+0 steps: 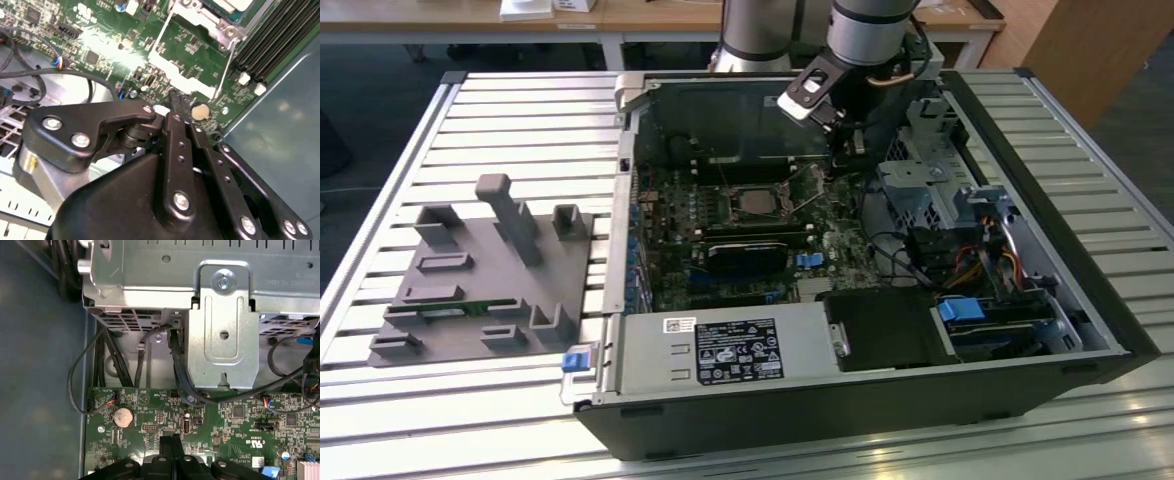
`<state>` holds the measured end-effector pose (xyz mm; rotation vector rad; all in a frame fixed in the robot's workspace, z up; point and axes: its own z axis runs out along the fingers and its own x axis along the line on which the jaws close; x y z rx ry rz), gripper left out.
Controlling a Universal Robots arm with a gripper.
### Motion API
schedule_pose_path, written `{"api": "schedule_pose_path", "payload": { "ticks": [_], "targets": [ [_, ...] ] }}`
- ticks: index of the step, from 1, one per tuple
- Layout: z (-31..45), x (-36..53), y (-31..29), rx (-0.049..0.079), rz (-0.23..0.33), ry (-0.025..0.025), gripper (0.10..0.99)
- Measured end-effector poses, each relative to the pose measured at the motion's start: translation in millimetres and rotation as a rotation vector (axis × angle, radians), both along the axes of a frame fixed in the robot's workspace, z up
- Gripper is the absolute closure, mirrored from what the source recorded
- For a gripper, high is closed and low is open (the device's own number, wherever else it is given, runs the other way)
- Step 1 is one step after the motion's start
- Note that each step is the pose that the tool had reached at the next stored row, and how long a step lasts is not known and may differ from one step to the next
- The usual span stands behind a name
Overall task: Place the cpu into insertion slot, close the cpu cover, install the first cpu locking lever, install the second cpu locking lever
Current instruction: 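Close the cpu cover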
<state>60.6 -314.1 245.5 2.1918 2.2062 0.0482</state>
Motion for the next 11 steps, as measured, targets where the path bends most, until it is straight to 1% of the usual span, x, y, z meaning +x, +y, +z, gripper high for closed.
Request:
{"api": "schedule_pose_path", "payload": {
  "ticks": [6, 11],
  "targets": [
    [0.0, -7.8, 0.0, 0.000, 0.000, 0.0000, 0.980],
    [0.0, -19.3, 0.1, 0.000, 0.000, 0.0000, 0.980]
  ]
}}
